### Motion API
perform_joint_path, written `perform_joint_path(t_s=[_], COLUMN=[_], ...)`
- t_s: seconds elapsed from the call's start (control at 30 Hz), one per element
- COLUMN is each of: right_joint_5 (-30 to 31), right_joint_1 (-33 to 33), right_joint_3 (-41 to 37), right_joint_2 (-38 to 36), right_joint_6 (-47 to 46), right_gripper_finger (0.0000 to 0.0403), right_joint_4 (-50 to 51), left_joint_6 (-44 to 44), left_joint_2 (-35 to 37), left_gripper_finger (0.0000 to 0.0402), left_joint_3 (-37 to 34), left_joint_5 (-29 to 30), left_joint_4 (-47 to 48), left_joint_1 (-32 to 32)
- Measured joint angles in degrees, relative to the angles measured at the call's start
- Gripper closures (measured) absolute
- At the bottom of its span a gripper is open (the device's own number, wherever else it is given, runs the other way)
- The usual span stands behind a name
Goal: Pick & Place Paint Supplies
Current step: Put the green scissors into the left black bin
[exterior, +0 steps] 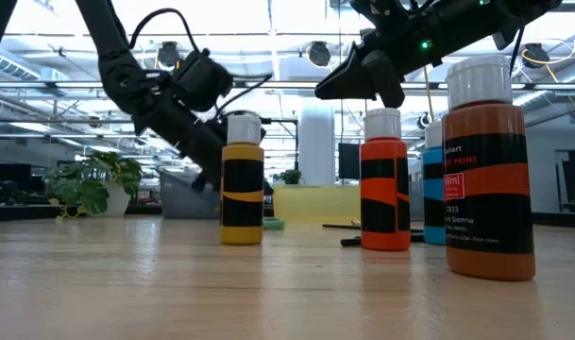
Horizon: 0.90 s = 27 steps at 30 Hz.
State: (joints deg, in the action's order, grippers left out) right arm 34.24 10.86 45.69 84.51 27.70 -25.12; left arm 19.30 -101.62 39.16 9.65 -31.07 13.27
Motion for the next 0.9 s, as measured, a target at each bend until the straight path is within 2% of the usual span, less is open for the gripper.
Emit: perform_joint_path(t_s=[0.13,0.23,0.53,0.73,0.9], right_joint_5=[0.0,0.0,0.0,0.0,0.0], right_joint_1=[0.0,0.0,0.0,0.0,0.0], right_joint_3=[0.0,0.0,0.0,-0.1,-0.1], right_joint_2=[0.0,0.0,0.0,0.0,0.0], right_joint_6=[0.0,0.0,0.0,0.0,0.0], right_gripper_finger=[0.0332,0.0332,0.0332,0.0332,0.0332], right_joint_4=[0.0,0.0,-0.4,-0.3,-0.3], left_joint_6=[-9.8,-12.6,-18.7,-16.1,-6.0], left_joint_2=[0.0,0.0,-1.8,-5.4,-5.5], left_gripper_finger=[0.0247,0.0247,0.0247,0.0247,0.0247], left_joint_3=[1.4,1.5,1.6,1.8,1.8], left_joint_5=[6.5,10.1,10.4,10.6,12.5], left_joint_4=[6.1,8.3,6.0,6.3,9.4], left_joint_1=[-1.5,-1.9,-1.9,-2.0,-1.9])
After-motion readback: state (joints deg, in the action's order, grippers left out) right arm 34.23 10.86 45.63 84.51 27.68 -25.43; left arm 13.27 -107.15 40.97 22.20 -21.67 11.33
